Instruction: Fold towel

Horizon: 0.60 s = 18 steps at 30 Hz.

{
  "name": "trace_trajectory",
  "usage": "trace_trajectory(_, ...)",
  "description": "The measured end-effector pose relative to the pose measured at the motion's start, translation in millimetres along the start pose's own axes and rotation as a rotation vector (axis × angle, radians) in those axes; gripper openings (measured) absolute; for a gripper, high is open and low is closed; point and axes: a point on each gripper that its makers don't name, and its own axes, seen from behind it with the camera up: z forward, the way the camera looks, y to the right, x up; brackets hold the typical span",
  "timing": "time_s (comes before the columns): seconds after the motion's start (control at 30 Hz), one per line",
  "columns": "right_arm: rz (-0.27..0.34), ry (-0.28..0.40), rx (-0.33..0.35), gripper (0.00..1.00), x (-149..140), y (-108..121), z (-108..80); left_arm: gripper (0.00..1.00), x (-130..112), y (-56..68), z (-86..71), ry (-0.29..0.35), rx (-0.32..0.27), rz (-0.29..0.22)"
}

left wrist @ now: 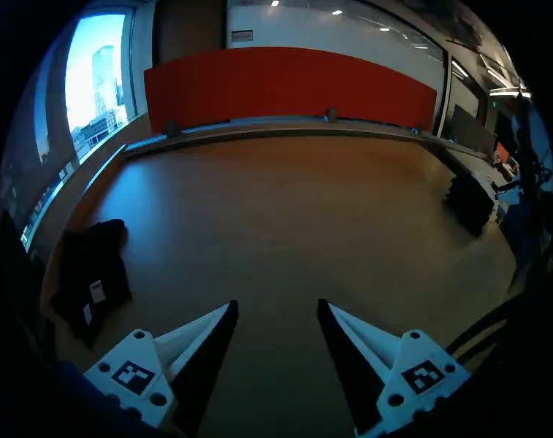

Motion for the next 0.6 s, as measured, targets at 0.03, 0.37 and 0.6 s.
trace_trajectory(0.03, 0.008, 0.010, 0.000, 1.00, 3, -2, -0.8, 0.79, 1, -0.1, -0.1, 0.001, 0.000, 0.001)
trace_trajectory(0.37, 0.117, 0.166, -0.011, 1.00, 42, -14, -13.1, 0.79, 8, -2.6, 0.5, 0.013, 0.004, 0.002)
trace_trajectory(0.6, 0.211, 0.308, -0.029, 1.00, 75, -18, -22.7, 0.79, 13, -5.2, 1.1, 0.023, 0.007, -0.005)
